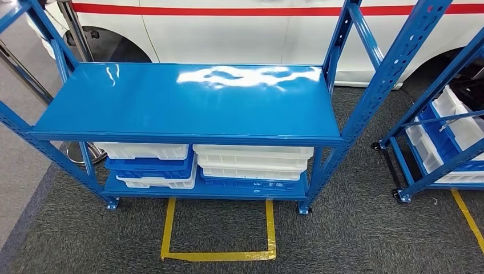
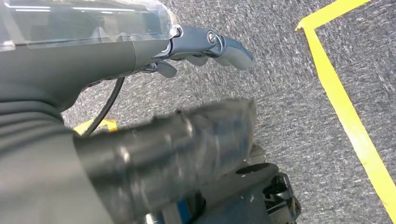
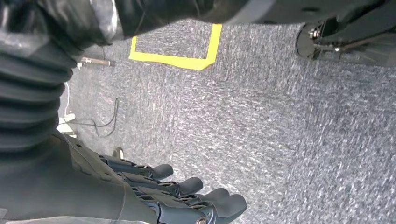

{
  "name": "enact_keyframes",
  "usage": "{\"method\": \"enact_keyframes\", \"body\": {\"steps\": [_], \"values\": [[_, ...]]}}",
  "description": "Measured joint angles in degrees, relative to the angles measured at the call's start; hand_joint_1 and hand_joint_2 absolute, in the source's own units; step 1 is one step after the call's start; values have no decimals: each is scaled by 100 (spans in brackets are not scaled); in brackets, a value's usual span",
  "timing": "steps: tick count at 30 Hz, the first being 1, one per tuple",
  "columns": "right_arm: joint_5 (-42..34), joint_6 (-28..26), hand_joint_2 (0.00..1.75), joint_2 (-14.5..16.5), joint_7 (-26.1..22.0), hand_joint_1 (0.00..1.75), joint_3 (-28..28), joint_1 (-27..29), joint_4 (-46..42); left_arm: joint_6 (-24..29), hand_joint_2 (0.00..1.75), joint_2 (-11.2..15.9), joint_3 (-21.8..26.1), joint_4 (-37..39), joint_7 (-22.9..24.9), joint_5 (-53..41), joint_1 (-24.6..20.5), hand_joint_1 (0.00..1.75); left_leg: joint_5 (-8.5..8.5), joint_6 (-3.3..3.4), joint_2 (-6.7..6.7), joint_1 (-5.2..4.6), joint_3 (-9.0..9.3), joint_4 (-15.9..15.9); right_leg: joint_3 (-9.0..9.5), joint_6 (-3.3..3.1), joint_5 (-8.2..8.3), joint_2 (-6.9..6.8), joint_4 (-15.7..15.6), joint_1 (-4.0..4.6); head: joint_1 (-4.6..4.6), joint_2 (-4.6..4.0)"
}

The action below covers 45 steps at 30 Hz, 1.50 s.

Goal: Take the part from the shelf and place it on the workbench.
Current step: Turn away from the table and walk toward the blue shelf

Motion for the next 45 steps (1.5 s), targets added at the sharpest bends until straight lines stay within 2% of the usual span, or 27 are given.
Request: {"method": "enact_keyframes", "body": {"steps": [15, 38, 41, 42, 45], "values": [[-90, 45, 175, -18, 14, 0, 68, -7, -8, -22, 175, 21, -118, -1, 5, 57, 14, 0, -10, 27, -1, 0, 3, -1, 14, 20, 8, 0, -34, -2, 0, 0], [-2368, 820, 175, -443, 110, 0, 1957, 421, -304, -656, 175, 529, -2388, -290, 645, 2954, 503, 0, -9, 26, -1, 2, 7, -10, 14, 23, 5, 0, -31, 0, -1, 0], [-2664, 918, 175, -506, 129, 0, 2209, 471, -355, -739, 44, 593, -2689, -343, 729, 3316, 565, 0, -9, 26, 0, 2, 8, -10, 14, 23, 5, 0, -31, 0, 0, 0], [-2761, 951, 131, -526, 136, 0, 2291, 486, -372, -767, 0, 612, -2784, -359, 756, 3437, 585, 0, -9, 26, 0, 2, 8, -10, 14, 23, 5, 0, -31, 0, 0, 0], [-3050, 1046, 0, -586, 155, 0, 2534, 535, -421, -845, 0, 670, -3068, -413, 838, 3799, 646, 0, -9, 26, 0, 2, 9, -10, 15, 23, 5, 0, -31, -1, 0, 0]]}}
